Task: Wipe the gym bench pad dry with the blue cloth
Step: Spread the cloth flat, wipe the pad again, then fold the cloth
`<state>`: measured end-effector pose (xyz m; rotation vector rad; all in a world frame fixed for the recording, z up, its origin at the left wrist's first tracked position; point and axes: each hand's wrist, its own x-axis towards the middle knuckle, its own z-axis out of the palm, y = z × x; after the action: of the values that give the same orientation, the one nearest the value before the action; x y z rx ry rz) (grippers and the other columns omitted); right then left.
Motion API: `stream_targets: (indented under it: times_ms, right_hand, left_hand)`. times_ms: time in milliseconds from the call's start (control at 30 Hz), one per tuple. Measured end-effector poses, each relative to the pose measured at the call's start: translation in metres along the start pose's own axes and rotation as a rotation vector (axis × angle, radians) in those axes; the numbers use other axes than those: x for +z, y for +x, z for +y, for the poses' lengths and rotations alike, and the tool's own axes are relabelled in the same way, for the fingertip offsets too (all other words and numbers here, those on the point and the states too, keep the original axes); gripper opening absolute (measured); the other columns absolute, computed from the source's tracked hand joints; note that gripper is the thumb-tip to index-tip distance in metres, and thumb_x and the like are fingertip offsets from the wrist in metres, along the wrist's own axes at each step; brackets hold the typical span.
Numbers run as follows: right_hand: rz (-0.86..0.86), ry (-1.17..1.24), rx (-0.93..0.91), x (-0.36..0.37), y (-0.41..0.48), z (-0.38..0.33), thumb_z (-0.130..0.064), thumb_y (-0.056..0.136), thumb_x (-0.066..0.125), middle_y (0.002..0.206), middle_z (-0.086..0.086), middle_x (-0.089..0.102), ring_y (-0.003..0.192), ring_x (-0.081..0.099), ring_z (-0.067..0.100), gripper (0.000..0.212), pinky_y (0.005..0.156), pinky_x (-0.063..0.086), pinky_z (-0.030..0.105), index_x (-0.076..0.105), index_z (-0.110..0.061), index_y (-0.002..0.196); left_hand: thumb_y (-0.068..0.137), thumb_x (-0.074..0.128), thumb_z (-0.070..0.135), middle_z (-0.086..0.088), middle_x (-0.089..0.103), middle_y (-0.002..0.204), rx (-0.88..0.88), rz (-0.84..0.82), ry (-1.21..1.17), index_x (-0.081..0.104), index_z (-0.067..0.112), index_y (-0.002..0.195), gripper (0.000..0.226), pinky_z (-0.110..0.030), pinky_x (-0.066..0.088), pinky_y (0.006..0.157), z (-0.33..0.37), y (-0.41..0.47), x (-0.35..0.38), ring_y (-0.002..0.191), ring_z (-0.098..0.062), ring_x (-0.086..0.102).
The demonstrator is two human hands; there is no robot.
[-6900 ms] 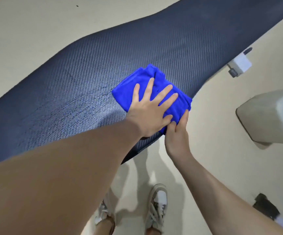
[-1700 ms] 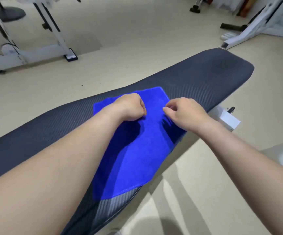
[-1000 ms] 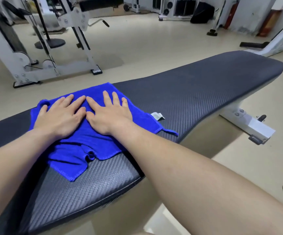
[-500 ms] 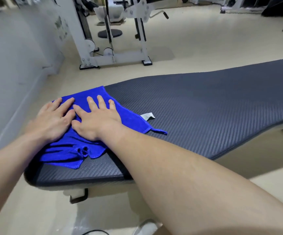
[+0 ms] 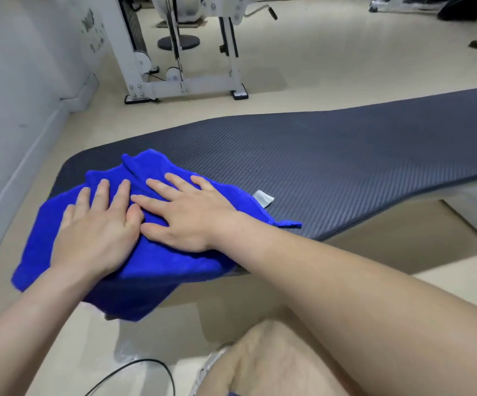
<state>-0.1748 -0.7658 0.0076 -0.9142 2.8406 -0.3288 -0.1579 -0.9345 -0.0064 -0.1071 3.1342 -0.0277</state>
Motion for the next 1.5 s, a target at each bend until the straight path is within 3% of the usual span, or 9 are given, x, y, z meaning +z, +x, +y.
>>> stream_targets:
  times_ms: [333,567,767,967,1300,1500]
  right_hand:
    - [0.126,-0.012,0.234,-0.016,-0.114,0.097,-0.069,0.086,0.032,0.162,-0.014,0.008,0.149,0.002,0.011,0.064,0.12,0.003,0.044,0.019,-0.051,0.146]
    - [0.254,-0.046,0.43,-0.02,-0.183,0.165,-0.072,0.079,0.016,0.16,-0.017,0.014,0.148,0.008,0.008,0.069,0.119,0.006,0.038,0.023,-0.052,0.145]
    - [0.326,-0.03,0.585,-0.023,-0.222,0.219,-0.056,0.097,0.027,0.16,-0.017,0.015,0.148,0.007,0.006,0.05,0.116,0.004,0.036,0.026,-0.047,0.146]
    - [0.398,0.004,0.734,-0.033,-0.241,0.265,-0.042,0.101,0.026,0.16,-0.015,0.017,0.147,0.008,0.007,0.046,0.116,0.004,0.039,0.028,-0.044,0.147]
    - [0.247,0.04,1.054,-0.068,-0.258,0.364,-0.053,0.099,0.015,0.162,-0.016,0.002,0.149,-0.002,0.013,0.051,0.117,0.0,0.043,0.012,-0.046,0.149]
    - [0.206,0.029,1.186,-0.083,-0.251,0.416,-0.054,0.097,0.013,0.162,-0.014,-0.003,0.149,-0.005,0.015,0.054,0.118,0.0,0.046,0.006,-0.046,0.15]
  left_hand:
    - [0.095,0.009,0.05,-0.007,-0.001,0.161,0.268,-0.04,-0.079,0.001,0.024,0.152,0.063,-0.045,0.006,0.117,0.143,-0.02,-0.009,0.147,-0.029,-0.003]
    - [0.097,0.009,0.05,-0.007,-0.005,0.161,0.439,-0.053,-0.118,-0.001,0.025,0.152,0.061,-0.046,0.001,0.118,0.242,-0.015,-0.01,0.147,-0.028,-0.007]
    - [0.097,0.009,0.05,-0.009,-0.006,0.16,0.584,-0.066,-0.112,-0.001,0.024,0.152,0.062,-0.047,0.0,0.118,0.317,-0.006,-0.012,0.146,-0.031,-0.009]
    - [0.096,0.01,0.052,-0.009,-0.006,0.16,0.663,-0.074,-0.139,-0.001,0.024,0.152,0.063,-0.048,-0.001,0.118,0.381,0.012,-0.013,0.146,-0.031,-0.009]
    - [0.095,0.01,0.052,-0.002,-0.004,0.161,0.758,-0.093,-0.179,0.002,0.031,0.151,0.06,-0.051,-0.004,0.116,0.495,0.06,-0.016,0.146,-0.031,-0.009]
    - [0.096,0.011,0.048,-0.001,-0.005,0.161,0.778,-0.123,-0.201,0.0,0.026,0.152,0.061,-0.052,-0.004,0.116,0.549,0.093,-0.019,0.146,-0.032,-0.009]
